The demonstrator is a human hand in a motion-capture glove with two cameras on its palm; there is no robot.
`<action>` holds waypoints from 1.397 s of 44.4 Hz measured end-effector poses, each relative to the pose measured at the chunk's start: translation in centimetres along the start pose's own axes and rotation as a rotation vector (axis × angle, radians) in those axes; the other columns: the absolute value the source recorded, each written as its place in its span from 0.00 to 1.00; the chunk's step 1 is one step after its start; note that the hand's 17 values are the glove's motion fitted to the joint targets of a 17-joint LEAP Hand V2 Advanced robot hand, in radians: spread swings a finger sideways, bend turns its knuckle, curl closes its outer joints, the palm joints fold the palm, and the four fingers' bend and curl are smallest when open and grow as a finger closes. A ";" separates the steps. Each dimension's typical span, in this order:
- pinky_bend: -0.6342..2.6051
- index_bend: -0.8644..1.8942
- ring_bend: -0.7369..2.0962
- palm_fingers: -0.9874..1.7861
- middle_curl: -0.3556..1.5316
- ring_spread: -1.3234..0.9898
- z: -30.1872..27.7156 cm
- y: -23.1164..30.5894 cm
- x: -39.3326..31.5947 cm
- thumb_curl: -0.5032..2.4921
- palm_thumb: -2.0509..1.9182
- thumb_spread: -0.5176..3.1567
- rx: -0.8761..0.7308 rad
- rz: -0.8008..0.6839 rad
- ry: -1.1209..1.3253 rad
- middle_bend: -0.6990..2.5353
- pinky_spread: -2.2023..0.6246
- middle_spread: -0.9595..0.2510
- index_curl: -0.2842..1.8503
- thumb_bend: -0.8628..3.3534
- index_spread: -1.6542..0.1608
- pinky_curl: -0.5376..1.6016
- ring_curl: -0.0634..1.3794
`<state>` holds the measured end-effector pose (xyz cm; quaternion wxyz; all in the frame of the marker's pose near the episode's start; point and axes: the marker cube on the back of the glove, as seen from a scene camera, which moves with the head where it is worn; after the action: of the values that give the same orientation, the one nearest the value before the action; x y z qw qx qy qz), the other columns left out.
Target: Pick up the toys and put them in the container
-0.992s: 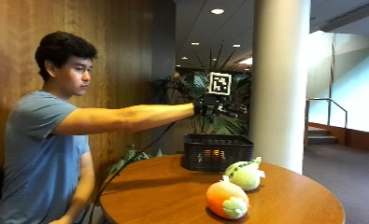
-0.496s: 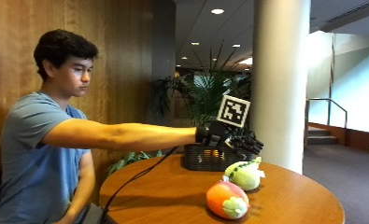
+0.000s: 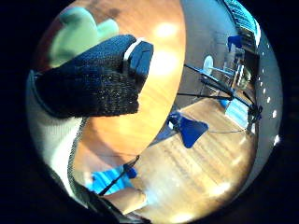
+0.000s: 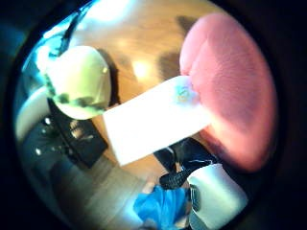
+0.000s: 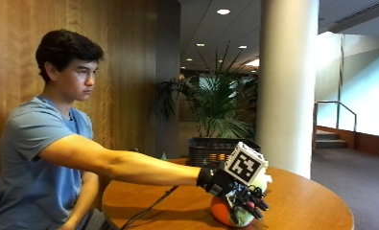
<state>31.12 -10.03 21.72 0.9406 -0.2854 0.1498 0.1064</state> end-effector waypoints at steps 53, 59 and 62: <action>0.55 0.50 0.62 0.68 0.48 0.37 -15.0 12.7 -4.3 0.42 0.71 0.33 0.403 -0.096 -0.129 0.41 0.63 0.42 0.25 0.26 0.70 0.43 0.47; 0.55 0.50 0.62 0.68 0.50 0.36 -18.6 16.1 -6.2 0.44 0.71 0.32 0.463 -0.145 -0.175 0.41 0.63 0.40 0.26 0.26 0.70 0.44 0.48; 0.55 0.50 0.62 0.67 0.52 0.36 -20.0 17.5 -7.1 0.45 0.71 0.32 0.498 -0.120 -0.141 0.40 0.63 0.39 0.27 0.26 0.70 0.44 0.48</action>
<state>15.03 -7.97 -0.53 0.9946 -0.0455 0.0883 0.0298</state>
